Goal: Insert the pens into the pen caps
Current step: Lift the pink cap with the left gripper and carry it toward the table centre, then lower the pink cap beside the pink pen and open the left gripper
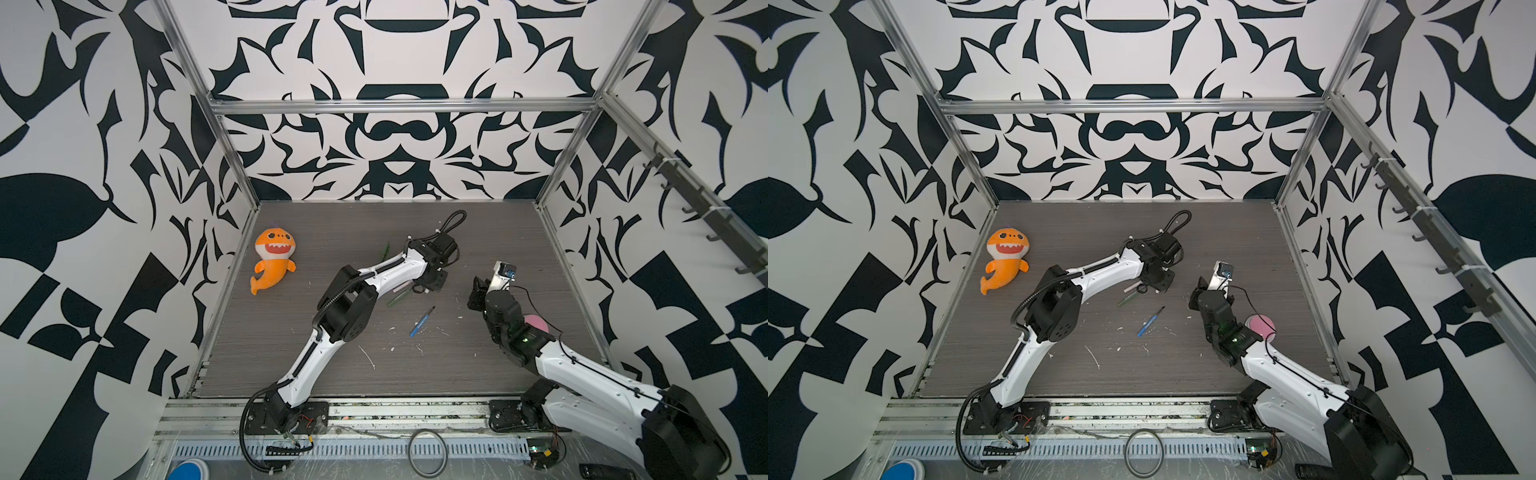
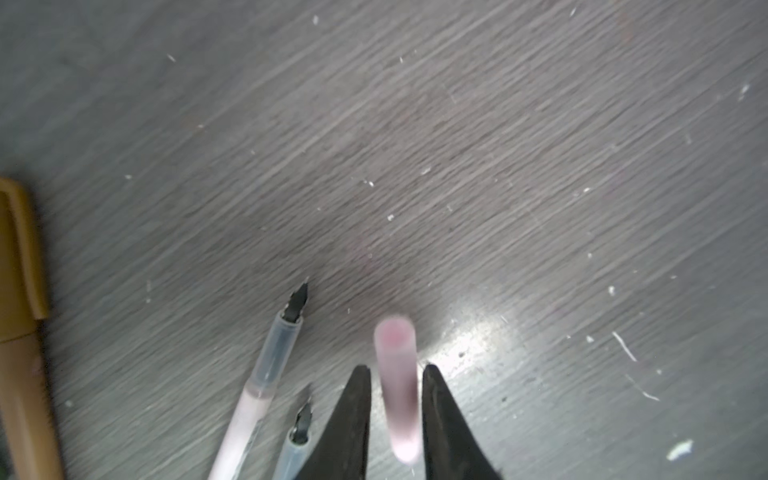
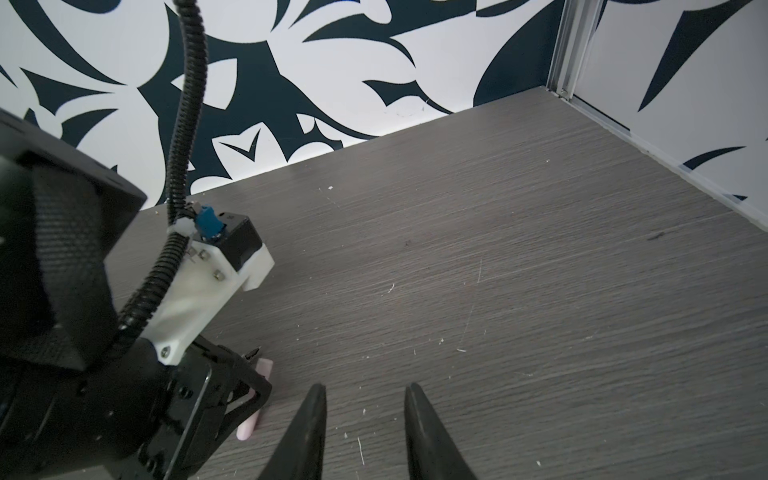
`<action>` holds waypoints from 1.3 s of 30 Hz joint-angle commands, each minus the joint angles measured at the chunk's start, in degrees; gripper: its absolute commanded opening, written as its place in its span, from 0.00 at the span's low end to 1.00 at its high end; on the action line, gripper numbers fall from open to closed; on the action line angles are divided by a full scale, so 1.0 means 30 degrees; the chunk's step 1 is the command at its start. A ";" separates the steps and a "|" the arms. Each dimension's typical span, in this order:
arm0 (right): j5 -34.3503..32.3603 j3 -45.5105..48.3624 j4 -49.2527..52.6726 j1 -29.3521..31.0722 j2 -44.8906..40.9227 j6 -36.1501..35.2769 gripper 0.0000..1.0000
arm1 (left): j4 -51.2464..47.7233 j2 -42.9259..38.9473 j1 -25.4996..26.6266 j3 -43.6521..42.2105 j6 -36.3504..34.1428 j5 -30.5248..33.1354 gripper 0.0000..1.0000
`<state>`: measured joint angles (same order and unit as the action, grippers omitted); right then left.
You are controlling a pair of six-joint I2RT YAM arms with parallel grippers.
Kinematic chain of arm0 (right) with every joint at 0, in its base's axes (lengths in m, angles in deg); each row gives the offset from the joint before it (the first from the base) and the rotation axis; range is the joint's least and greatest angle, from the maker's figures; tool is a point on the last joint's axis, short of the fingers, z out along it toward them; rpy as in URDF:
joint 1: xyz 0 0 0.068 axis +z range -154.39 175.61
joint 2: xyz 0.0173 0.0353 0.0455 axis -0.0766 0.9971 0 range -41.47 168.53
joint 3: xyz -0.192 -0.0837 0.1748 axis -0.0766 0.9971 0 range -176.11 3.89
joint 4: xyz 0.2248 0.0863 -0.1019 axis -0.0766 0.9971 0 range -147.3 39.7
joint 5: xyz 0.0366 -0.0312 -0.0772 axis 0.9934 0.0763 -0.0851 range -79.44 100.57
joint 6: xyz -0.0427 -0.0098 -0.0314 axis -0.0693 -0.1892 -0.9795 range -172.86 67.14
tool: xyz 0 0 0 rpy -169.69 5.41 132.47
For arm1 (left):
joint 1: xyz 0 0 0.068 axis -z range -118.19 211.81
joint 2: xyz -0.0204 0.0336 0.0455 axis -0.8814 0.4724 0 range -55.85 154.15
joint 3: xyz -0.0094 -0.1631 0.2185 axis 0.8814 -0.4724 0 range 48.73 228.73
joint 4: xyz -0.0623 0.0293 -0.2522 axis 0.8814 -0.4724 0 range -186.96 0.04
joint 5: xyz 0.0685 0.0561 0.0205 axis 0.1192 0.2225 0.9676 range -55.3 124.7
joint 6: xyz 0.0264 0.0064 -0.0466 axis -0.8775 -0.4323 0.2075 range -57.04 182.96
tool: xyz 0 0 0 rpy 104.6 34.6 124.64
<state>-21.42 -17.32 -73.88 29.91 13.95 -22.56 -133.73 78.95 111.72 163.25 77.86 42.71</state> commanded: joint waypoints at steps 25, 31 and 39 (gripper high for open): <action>0.0875 -0.0422 -0.0918 -0.0037 0.0422 -0.0088 0.27 | -0.4573 -0.4058 -0.3014 -0.1371 -0.6841 -0.0688 0.35; 0.1037 -0.0546 -0.0860 -0.0038 0.0694 -0.0111 0.27 | -0.4675 -0.3147 -0.3014 -0.1378 -0.7128 -0.0614 0.36; 0.1144 -0.0676 -0.0773 -0.0036 0.0871 -0.0199 0.28 | -0.4973 -0.1777 -0.3016 -0.0968 -0.7423 -0.1191 0.36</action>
<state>-18.01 -17.32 -74.90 29.91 16.66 -22.80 -145.53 72.40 102.87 159.82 56.81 40.46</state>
